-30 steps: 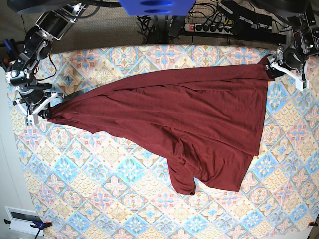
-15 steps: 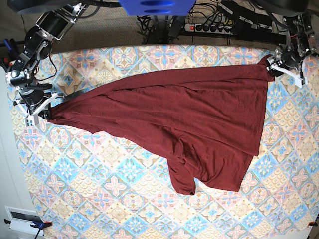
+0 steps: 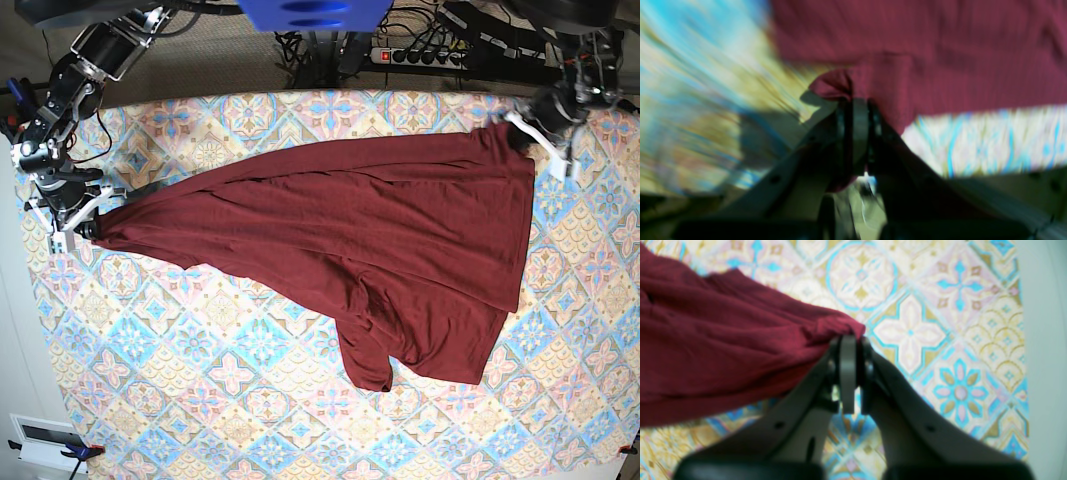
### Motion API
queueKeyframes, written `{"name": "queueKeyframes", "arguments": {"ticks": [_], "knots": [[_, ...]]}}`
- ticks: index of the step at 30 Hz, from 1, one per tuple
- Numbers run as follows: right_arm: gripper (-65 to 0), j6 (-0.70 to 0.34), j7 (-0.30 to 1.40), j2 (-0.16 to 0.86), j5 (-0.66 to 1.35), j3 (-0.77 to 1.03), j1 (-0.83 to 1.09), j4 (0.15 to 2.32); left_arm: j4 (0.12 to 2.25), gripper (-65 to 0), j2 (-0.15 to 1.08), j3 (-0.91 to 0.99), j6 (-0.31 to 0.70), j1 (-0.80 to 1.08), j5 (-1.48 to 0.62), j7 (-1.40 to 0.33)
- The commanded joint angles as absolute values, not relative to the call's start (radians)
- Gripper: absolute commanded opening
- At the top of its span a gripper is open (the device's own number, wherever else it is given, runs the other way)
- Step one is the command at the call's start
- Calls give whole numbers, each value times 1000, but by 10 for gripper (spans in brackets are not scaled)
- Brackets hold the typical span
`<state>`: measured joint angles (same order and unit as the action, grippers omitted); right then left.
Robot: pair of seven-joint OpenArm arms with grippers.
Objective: Layout the t-shirt on the table in an organized manner, then fold the t-shirt properly
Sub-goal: 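Pull the grasped shirt corner with the left gripper away from the right gripper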
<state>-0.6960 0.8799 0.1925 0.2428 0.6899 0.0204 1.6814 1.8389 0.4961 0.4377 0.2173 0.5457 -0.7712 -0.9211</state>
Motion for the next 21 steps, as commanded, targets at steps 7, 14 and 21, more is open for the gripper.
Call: {"name": "queueKeyframes", "arguments": {"ticks": [7, 14, 21], "knots": [[-650, -697, 852, 209, 260, 693, 7, 1692, 1971, -650, 506, 638, 225, 559, -1010, -917], [-650, -697, 852, 208, 260, 693, 7, 1690, 1995, -650, 509, 822, 225, 437, -1296, -986], [-650, -694, 852, 208, 259, 693, 7, 1690, 1995, -650, 515, 1033, 274, 275, -1484, -1182]]}}
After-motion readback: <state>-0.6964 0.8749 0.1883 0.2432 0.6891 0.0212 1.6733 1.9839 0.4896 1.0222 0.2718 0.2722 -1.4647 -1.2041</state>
